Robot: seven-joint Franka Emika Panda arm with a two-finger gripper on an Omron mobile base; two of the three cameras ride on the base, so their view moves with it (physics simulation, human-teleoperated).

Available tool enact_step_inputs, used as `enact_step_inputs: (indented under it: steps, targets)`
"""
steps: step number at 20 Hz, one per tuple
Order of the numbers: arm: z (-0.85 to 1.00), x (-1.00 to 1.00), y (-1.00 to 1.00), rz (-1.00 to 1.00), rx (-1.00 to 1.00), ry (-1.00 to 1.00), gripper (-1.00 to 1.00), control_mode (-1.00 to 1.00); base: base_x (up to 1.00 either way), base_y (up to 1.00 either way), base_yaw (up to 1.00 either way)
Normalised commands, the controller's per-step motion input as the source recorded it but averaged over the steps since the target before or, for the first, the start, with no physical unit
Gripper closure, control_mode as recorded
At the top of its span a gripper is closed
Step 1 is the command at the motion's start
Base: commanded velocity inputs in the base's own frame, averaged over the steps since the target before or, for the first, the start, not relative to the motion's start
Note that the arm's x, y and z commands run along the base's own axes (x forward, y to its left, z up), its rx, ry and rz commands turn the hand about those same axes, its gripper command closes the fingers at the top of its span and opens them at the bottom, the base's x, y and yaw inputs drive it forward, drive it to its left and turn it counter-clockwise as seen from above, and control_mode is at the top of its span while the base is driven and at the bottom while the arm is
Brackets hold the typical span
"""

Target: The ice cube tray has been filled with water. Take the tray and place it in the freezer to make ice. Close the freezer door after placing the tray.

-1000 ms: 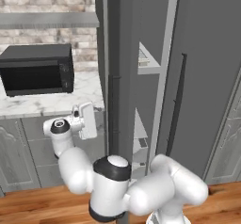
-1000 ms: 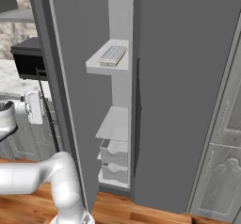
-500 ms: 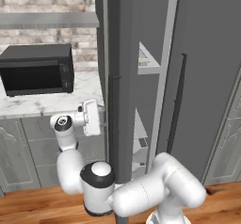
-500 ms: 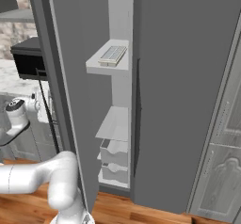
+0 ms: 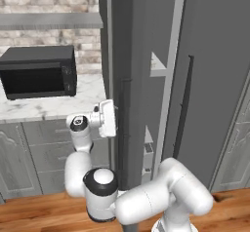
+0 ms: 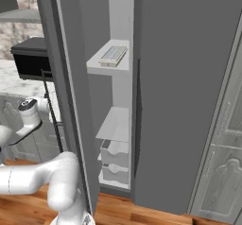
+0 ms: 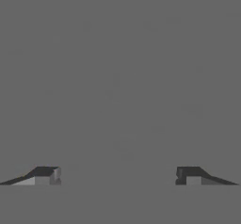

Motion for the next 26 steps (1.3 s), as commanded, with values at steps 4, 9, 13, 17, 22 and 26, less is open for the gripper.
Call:
enact_step_inputs:
  steps: [4,9,13,17,22,26]
  targets:
    - [-0.02,0.0,-0.9,0.03,0.0,0.0,-1.0,-1.0,0.0,0.0,0.0]
    - [0.0,0.0,-0.77,0.05,0.0,0.0,-1.0,-1.0,0.0,0.0,0.0]
    - [0.0,0.02,-0.65,0.08,0.03,0.01,-1.0,-1.0,0.0,0.0,0.0]
    - [0.0,0.06,-0.59,0.15,0.11,0.0,-1.0,-1.0,0.0,0.0,0.0]
    - [0.02,0.24,-0.49,0.22,0.17,0.01,-1.0,-1.0,0.0,0.0,0.0]
    - [0.16,0.44,-0.39,0.33,0.19,0.09,-1.0,-1.0,0.0,0.0,0.0]
